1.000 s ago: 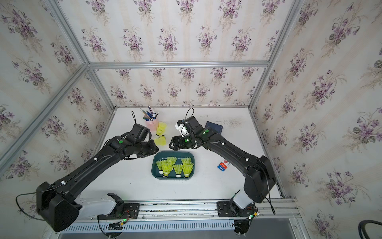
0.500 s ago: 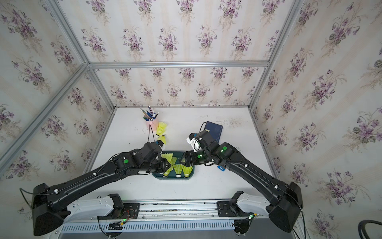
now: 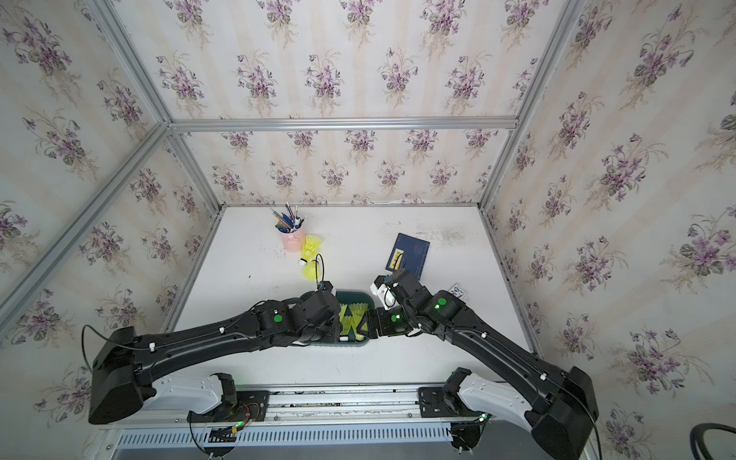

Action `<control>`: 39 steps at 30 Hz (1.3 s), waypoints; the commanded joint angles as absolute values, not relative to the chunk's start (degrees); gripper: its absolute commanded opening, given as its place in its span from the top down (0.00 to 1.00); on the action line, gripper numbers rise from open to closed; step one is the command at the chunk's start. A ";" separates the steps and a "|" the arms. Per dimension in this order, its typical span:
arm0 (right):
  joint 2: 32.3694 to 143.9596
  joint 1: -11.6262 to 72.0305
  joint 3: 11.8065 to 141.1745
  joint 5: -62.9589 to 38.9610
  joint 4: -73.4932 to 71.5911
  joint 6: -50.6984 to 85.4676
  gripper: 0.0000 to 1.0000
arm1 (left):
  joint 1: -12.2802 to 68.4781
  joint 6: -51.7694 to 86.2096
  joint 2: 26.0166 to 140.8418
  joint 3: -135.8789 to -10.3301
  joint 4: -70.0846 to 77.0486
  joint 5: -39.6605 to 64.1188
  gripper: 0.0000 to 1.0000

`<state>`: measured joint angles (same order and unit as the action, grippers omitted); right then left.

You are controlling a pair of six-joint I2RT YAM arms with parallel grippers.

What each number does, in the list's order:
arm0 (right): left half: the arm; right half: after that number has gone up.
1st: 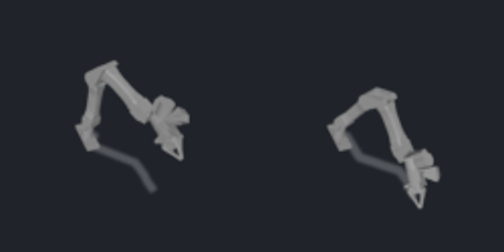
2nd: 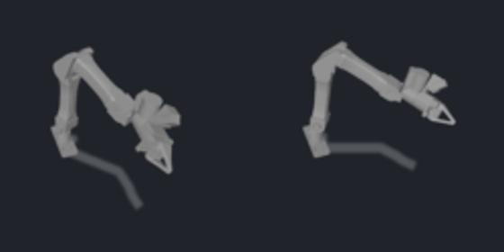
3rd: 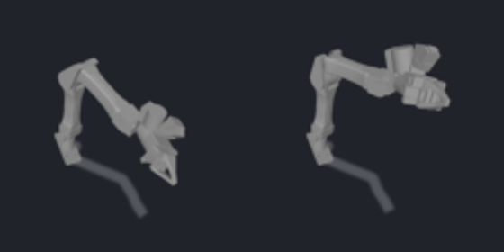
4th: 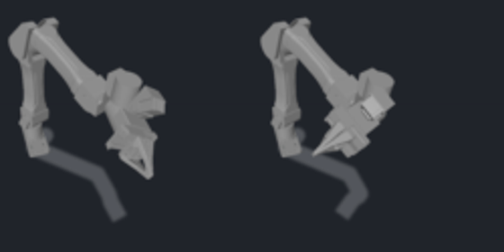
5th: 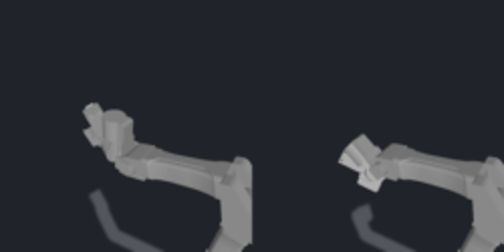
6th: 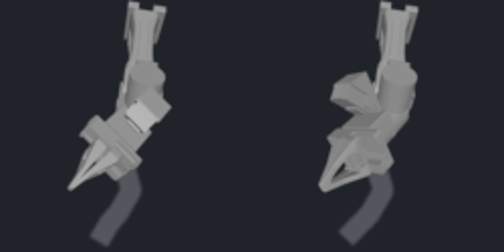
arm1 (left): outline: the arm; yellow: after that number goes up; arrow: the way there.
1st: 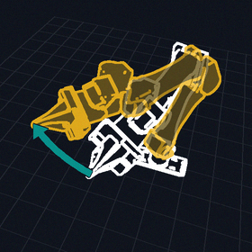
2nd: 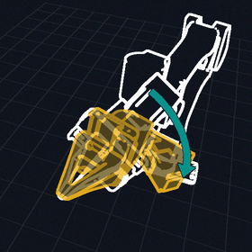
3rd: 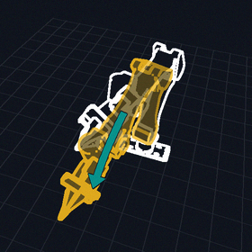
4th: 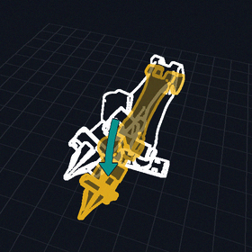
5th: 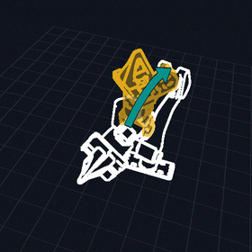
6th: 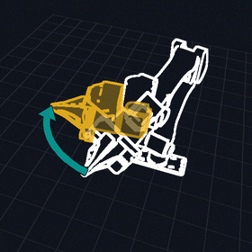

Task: Put the shuttlecocks into the storage box
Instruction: Place the shuttlecock in the storage box.

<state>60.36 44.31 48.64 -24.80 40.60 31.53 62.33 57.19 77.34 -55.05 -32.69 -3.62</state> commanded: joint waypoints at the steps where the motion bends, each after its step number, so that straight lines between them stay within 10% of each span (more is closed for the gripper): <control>1: 60.39 44.39 47.82 -25.82 39.46 32.83 0.20 | 62.88 59.36 78.89 -55.36 -31.75 -6.58 0.71; 39: 60.47 44.37 44.94 -20.58 29.49 34.24 0.17 | 63.46 60.74 86.59 -55.02 -29.84 -7.12 0.67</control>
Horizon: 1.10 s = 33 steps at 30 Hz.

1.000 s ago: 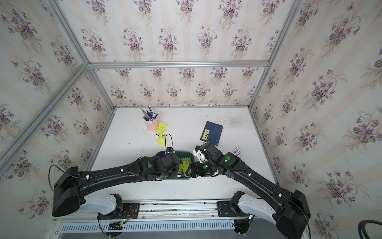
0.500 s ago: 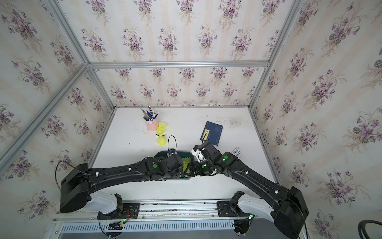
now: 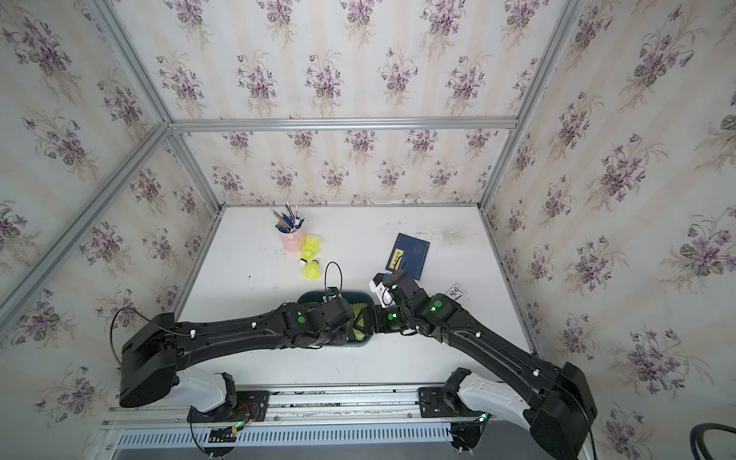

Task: Put the shuttlecocks into the storage box
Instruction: Place the shuttlecock in the storage box.

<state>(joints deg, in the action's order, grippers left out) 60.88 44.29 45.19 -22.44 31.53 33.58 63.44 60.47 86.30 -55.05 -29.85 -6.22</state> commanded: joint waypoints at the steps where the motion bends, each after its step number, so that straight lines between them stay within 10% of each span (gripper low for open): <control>1: 60.44 44.32 44.61 -20.64 29.22 34.48 0.17 | 63.46 60.73 86.66 -55.02 -29.90 -7.20 0.66; 33: 62.63 44.21 48.71 -17.73 30.04 34.84 0.17 | 63.74 63.52 77.13 -60.31 -43.39 -8.42 0.35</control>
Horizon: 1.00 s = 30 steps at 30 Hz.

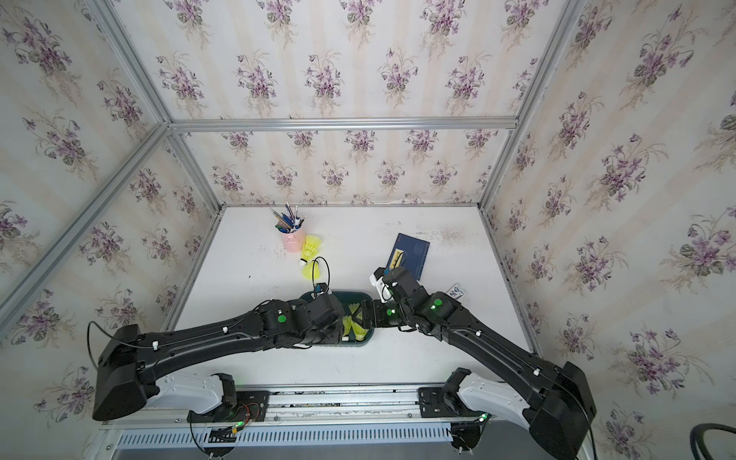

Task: Put the shuttlecocks into the storage box
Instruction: Place the shuttlecock in the storage box, then pick up the shuttlecock at the center of the board.

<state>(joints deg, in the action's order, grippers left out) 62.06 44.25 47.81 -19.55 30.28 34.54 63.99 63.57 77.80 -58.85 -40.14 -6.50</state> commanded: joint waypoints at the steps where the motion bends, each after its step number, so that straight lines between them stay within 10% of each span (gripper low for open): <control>1: 63.16 44.21 49.26 -17.47 30.14 34.77 0.17 | 63.42 63.30 76.93 -61.03 -44.05 -8.44 0.35; 30: 82.20 38.28 64.49 -16.09 25.05 30.52 0.20 | 27.01 36.58 82.86 -68.14 -41.42 8.22 0.44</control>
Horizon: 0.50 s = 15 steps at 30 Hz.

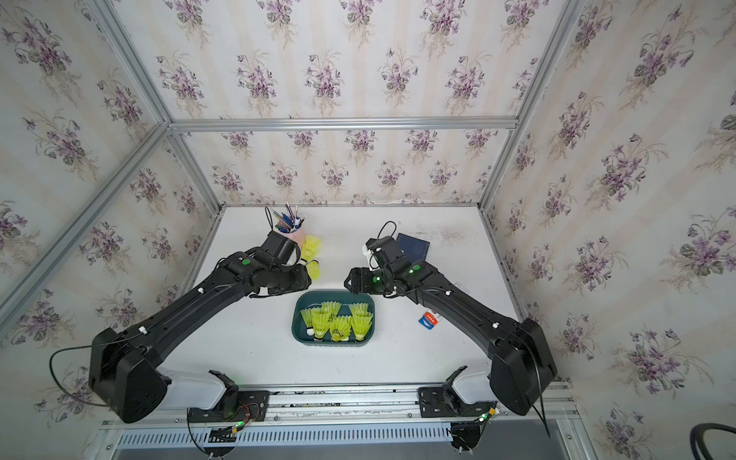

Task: Put the shuttlecocks into the storage box
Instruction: Pick up the shuttlecock at the center of the board.

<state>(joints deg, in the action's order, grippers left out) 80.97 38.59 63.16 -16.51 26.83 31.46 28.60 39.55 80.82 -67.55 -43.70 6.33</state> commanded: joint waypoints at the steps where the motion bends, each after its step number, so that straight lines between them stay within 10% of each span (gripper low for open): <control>1: 83.06 38.15 65.19 -15.99 24.95 30.26 0.19 | 26.24 36.71 83.46 -68.12 -40.50 8.02 0.47; 15: 97.63 36.48 76.92 -22.36 20.81 28.02 0.18 | 15.11 19.47 99.28 -73.85 -29.85 10.44 0.51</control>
<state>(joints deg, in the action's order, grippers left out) 96.05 36.56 75.59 -20.27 22.79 28.67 15.94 26.02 96.66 -72.20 -33.15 7.81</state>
